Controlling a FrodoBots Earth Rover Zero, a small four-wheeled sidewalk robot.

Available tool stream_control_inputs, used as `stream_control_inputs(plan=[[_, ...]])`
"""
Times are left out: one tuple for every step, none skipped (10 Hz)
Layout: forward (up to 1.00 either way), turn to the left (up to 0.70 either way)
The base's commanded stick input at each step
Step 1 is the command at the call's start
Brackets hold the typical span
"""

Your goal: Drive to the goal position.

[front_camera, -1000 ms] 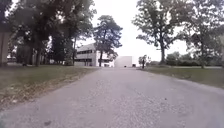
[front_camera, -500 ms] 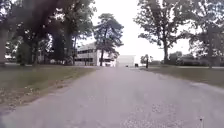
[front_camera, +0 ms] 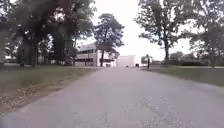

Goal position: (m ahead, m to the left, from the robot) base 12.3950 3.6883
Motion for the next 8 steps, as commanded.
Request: stream_control_inputs(plan=[[0.85,0.00],[0.85,0.00],[0.85,0.00],[0.85,0.00],[0.85,0.00],[0.85,0.00],[0.85,0.00],[0.85,-0.07]])
